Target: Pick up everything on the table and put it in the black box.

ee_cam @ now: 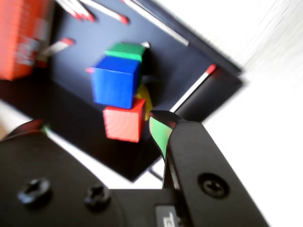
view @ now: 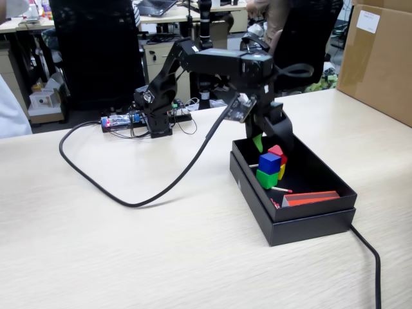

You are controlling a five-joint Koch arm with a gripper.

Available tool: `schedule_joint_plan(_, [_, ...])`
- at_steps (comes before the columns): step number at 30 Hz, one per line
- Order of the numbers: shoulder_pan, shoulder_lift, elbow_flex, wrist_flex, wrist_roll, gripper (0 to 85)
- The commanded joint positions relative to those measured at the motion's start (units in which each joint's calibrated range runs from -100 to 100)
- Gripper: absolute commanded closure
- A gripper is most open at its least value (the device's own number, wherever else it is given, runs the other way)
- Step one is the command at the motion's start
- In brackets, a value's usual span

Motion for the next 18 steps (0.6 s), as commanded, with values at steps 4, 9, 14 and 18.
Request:
schedule_joint_plan(4, [-4.98, -31.99, -5.09, 0.18, -1.90, 37.9])
schedule_joint_plan(9, [-10.94, -43.01, -13.61, 0.27, -3.17, 37.5])
schedule_joint_plan(14, [-15.87, -51.04, -27.66, 4.15, -3.03, 35.6])
schedule_joint_plan(18, [-17.05, -57.93, -41.53, 12.97, -2.83, 35.1])
